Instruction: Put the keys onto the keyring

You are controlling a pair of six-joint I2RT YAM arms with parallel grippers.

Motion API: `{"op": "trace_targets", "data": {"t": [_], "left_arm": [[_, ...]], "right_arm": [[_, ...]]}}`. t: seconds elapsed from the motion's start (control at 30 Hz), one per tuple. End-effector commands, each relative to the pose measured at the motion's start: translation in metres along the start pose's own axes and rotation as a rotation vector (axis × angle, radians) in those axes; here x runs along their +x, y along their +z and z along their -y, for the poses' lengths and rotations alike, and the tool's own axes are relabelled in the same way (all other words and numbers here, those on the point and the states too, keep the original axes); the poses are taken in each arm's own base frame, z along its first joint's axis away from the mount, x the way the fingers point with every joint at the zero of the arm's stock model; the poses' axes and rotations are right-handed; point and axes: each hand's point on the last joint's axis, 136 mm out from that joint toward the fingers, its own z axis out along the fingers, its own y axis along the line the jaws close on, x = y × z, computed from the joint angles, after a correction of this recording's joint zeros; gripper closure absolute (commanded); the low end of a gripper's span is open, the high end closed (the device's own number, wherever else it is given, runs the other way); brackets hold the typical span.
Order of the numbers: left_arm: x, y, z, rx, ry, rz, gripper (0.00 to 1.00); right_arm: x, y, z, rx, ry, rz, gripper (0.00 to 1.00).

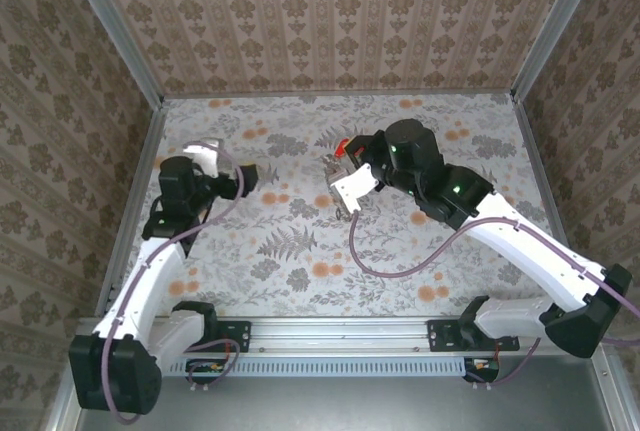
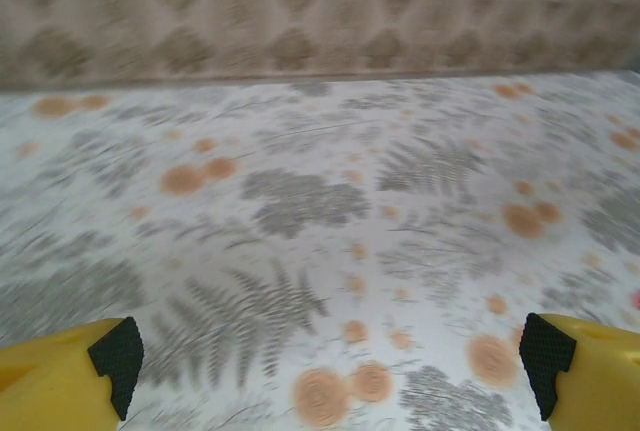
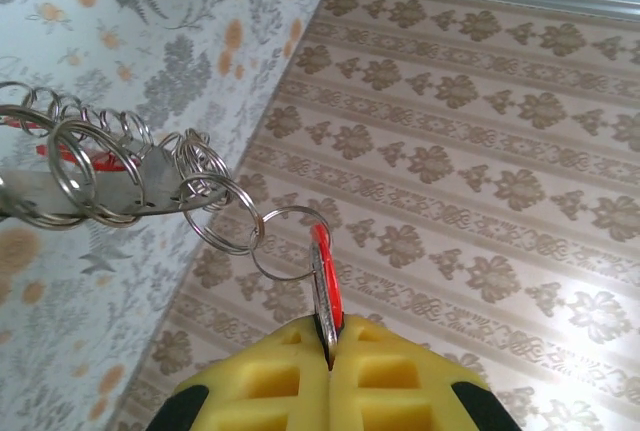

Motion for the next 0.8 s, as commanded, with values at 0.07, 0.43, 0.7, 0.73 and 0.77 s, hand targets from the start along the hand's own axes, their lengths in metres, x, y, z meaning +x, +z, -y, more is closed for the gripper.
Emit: {"op": "trace_targets", "data": {"t": [0.07, 0.43, 0.7, 0.73, 0.77], "left_arm": [[0.001, -0.022, -0.044, -0.207, -0.248, 0.0, 0.0], [-0.004, -0.031, -0.076, -0.274, -0.481, -0.034, 0.0], [-0.011, -0.049, -0.1, -0.43, -0.458, -0.085, 0.0], [-0.01, -0.049, -0.101, -0.435, -0.464, -0.087, 0.0], [-0.009, -0.048, -0.1, -0.433, -0.474, -0.089, 0.0]], "right_arm": [[-0.038, 0.01, 0.028, 0.051, 0.051, 0.155, 1.0], [-0.14, 0.075, 0.046, 0.012, 0.417, 0.366, 1.0], [-0.158, 0.132, 0.016, -0.024, 0.749, 0.313, 1.0], [-0.156, 0.138, 0.003, -0.046, 0.77, 0.304, 1.0], [-0.153, 0.144, -0.013, -0.07, 0.79, 0.295, 1.0]]}}
